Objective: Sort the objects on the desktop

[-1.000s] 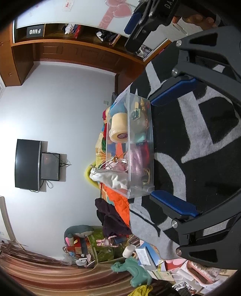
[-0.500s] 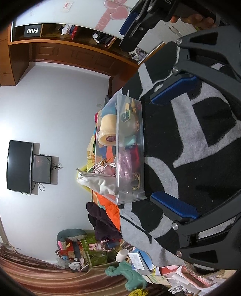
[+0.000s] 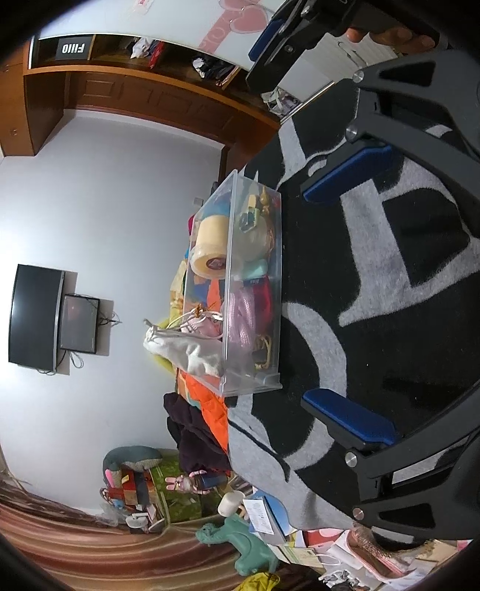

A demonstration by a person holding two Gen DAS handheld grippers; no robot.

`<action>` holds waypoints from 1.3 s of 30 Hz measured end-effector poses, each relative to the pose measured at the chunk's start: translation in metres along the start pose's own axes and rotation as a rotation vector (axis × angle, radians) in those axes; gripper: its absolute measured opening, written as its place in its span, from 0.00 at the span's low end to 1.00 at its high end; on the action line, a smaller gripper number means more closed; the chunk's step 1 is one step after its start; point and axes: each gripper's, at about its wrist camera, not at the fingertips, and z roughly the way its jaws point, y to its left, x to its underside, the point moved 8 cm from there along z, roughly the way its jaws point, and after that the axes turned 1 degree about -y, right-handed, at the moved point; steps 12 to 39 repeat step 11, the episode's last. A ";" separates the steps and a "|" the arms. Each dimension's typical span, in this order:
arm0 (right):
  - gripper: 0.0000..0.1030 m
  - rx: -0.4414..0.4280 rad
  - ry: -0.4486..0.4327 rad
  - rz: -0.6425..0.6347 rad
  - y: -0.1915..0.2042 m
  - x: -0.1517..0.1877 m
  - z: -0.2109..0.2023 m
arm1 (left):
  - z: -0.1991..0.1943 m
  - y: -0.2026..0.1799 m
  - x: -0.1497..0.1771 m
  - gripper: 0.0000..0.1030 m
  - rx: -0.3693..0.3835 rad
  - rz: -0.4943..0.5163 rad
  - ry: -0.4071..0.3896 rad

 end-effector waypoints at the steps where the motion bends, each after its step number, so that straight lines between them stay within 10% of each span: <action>1: 1.00 -0.001 0.003 0.000 0.000 0.001 0.000 | -0.001 0.001 -0.001 0.99 -0.008 0.003 -0.009; 39: 0.99 0.001 0.017 -0.016 0.004 0.004 0.004 | -0.005 -0.004 -0.004 0.99 0.003 0.031 -0.033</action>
